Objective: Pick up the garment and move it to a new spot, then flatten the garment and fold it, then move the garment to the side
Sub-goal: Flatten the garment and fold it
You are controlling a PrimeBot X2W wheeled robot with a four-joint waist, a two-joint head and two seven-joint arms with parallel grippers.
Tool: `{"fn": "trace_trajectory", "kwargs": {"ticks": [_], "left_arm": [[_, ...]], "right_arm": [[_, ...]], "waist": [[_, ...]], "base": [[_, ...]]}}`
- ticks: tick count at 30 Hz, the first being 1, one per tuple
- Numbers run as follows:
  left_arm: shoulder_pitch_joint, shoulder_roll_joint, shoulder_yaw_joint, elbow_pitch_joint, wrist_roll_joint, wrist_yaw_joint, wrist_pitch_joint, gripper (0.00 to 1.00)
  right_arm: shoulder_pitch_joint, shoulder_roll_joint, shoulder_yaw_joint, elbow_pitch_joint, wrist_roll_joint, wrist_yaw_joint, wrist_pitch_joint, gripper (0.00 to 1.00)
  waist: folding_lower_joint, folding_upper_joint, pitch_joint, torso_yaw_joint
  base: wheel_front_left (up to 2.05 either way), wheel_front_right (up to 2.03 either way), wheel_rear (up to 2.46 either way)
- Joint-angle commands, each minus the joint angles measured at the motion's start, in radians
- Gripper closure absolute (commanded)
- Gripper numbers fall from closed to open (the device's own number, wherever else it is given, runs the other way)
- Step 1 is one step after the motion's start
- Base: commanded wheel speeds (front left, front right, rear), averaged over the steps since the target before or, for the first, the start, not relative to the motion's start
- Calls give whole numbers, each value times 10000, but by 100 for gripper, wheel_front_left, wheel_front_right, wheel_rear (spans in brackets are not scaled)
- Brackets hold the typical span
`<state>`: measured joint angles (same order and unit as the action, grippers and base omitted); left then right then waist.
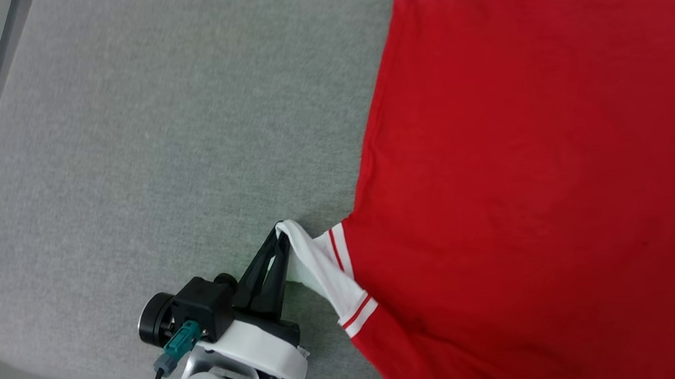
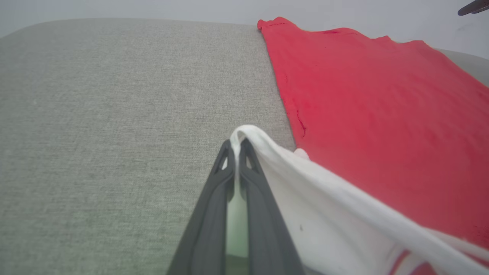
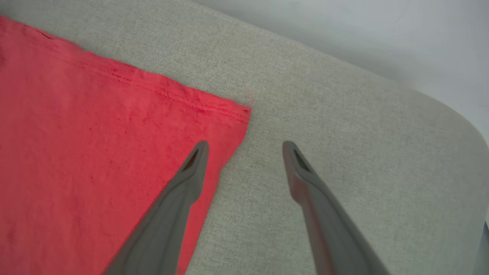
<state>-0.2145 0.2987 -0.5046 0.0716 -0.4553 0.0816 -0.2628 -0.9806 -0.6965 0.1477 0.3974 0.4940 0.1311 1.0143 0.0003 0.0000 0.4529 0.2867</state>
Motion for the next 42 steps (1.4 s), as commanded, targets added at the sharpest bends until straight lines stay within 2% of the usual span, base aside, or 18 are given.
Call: {"fn": "trace_trajectory", "kwargs": {"ticks": [1,8,16,17,18,23,27,30,38,42], "left_arm": [[-168,-112,78,50,111,-73,-25,100],[-441,-673,394,172,534,-516,-25,100],[-386,-985,895,357,928,-877,-27,100],[-371,-1013,946,381,971,-910,-25,100],[-358,-1029,1013,406,1014,-970,-25,100],[-246,-1109,1313,548,1182,-1137,-25,100],[-37,-1137,1526,698,1271,-1202,-27,100],[202,-1070,1689,800,1331,-1218,-25,100],[923,-791,2046,955,1368,-1093,-27,100],[1331,-626,2166,958,1294,-1009,-24,100]], "right_arm": [[-160,42,83,115,-150,-8,228,0],[176,-81,31,765,-884,-8,629,0],[1440,264,-77,1323,-656,-5,1169,0],[1450,233,-93,1263,-691,-5,1198,54],[1411,190,-99,1152,-716,-5,1138,100],[898,154,-180,587,-738,-8,326,100],[637,204,96,120,-473,-6,-697,100],[762,-26,496,-167,-126,-8,-1334,100],[2136,-953,1334,-1220,966,-8,-2739,100],[3287,-1376,1341,-1841,1476,-8,-3174,100]], "waist": [[-3,0,670,557],[-3,0,1326,925],[-3,0,1473,863],[-3,0,1474,838],[-3,0,1470,812],[-3,0,1244,624],[-3,0,782,386],[-3,0,324,150],[-3,0,-884,-613],[-3,0,-1415,-1010]], "base": [[0,0,0],[0,0,0],[0,0,0],[0,0,0],[0,0,0],[0,0,0],[0,0,0],[0,0,0],[0,0,0],[0,0,0]]}}
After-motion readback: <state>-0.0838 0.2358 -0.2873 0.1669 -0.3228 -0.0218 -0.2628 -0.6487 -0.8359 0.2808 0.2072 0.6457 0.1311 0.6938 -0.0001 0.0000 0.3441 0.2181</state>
